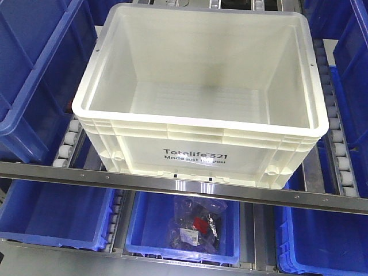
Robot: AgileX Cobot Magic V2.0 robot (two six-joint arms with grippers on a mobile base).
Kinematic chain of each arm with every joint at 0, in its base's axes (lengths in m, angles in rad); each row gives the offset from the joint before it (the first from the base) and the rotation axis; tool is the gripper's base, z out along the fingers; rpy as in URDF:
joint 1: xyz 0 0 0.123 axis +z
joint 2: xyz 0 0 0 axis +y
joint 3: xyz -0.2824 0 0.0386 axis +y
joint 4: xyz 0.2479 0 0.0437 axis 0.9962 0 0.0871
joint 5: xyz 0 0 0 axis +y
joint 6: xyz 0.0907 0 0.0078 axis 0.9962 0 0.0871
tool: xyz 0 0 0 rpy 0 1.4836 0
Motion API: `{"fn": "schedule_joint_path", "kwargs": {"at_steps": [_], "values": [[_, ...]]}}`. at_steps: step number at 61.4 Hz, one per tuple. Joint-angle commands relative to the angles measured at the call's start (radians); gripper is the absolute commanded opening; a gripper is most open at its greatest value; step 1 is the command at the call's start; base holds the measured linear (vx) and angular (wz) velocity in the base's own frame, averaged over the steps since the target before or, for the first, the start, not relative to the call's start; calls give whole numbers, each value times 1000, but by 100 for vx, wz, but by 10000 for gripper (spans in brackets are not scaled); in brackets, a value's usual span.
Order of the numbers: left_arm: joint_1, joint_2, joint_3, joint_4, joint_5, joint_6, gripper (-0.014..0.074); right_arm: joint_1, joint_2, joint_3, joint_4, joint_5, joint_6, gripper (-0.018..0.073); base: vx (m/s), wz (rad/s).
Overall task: Place moving items into box and shelve
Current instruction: 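Open the right gripper and withdraw it from the crate rim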
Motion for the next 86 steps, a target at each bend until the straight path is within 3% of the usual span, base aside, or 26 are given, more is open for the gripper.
{"fn": "schedule_joint_path", "kwargs": {"at_steps": [1, 13, 22, 29, 36, 86], "values": [[0, -15, 14, -2, -82, -8, -8, -3, -41, 52, -48, -190, 6, -15, 0, 0], [0, -15, 14, -2, -82, -8, -8, -3, -196, 196, -88, -237, 6, -12, 0, 0], [0, -15, 14, -2, -82, -8, -8, -3, -354, 198, -84, -56, 16, -10, 0, 0], [0, -15, 14, -2, -82, -8, -8, -1, -350, 198, -63, -11, 49, -9, 0, 0], [0, -15, 14, -2, -82, -8, -8, -1, -350, 198, -54, -54, 66, -9, 0, 0], [0, -15, 14, -2, -82, -8, -8, -1, -348, 198, -55, -86, 73, -9, 0, 0]]}}
